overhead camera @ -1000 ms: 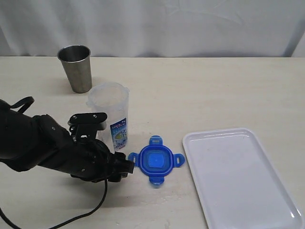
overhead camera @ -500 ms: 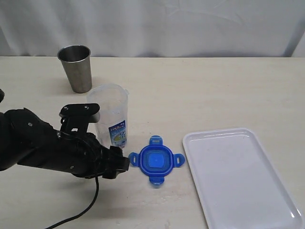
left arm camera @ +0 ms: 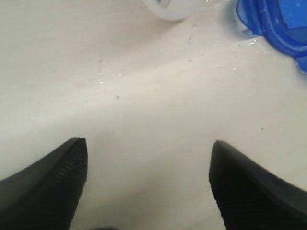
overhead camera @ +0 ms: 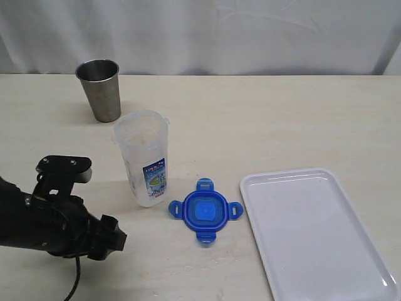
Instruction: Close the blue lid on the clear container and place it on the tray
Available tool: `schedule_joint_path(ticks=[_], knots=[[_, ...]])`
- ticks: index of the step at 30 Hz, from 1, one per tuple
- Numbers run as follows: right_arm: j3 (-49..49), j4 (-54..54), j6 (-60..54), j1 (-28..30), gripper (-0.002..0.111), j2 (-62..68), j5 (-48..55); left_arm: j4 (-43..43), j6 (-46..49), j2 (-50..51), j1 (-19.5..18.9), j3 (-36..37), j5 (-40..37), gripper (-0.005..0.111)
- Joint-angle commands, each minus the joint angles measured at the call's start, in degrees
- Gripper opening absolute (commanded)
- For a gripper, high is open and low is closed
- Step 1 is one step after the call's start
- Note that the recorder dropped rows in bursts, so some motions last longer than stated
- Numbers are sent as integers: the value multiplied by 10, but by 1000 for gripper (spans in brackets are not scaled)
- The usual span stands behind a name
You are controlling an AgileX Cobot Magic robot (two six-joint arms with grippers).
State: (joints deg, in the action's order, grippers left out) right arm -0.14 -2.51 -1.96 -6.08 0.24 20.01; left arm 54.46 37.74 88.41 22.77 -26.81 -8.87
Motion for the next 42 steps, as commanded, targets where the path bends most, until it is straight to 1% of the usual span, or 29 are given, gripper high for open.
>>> schedule_joint_path(ticks=[1, 4, 8, 9, 11, 16, 19, 20, 21, 23, 26, 29, 32, 33, 36, 39, 42], knots=[[1, 31, -17, 0, 4, -2, -2, -15, 2, -53, -2, 4, 10, 67], [1, 43, -20, 0, 4, -2, -2, -56, 2, -78, -2, 4, 20, 67], [1, 59, -20, 0, 4, -2, -14, -155, 2, -89, -2, 4, 33, 67], [1, 68, -20, 0, 4, -2, -38, -179, 2, -89, -2, 4, 39, 67], [1, 64, -20, 0, 4, -2, -123, -189, 2, -89, -2, 4, 54, 67], [1, -43, -8, 0, 4, -2, -339, -210, 2, -89, -2, 4, 82, 67], [1, -117, 72, 0, 4, -2, -434, -214, 2, -89, -2, 4, 84, 67], [1, -115, 82, 0, 4, -2, -442, -214, 2, -89, -2, 4, 84, 67], [1, -94, 87, 0, 4, -2, -431, -214, 2, -89, -2, 4, 94, 67], [-28, -36, 130, 0, 4, -2, -373, -214, 2, -89, -2, 4, 103, 67], [-100, 25, 213, 0, 4, 35, -291, -210, -1, -89, -2, 13, 137, 67], [-185, 40, 223, 0, 8, 122, -186, -208, -11, -89, -2, 15, 135, 67], [-272, 40, 209, 0, 17, 221, -48, -208, -15, -89, -2, 15, 127, 67], [-299, 30, 192, 0, 20, 258, -10, -208, -15, -89, -2, 15, 127, 67], [-366, -40, 79, 0, 28, 361, 95, -208, -15, -89, -2, 15, 126, 67], [-413, -154, -45, 0, 30, 465, 219, -208, -15, -89, -2, 15, 123, 67], [-417, -307, -219, 0, 30, 555, 286, -208, -15, -89, -2, 15, 123, 67]])
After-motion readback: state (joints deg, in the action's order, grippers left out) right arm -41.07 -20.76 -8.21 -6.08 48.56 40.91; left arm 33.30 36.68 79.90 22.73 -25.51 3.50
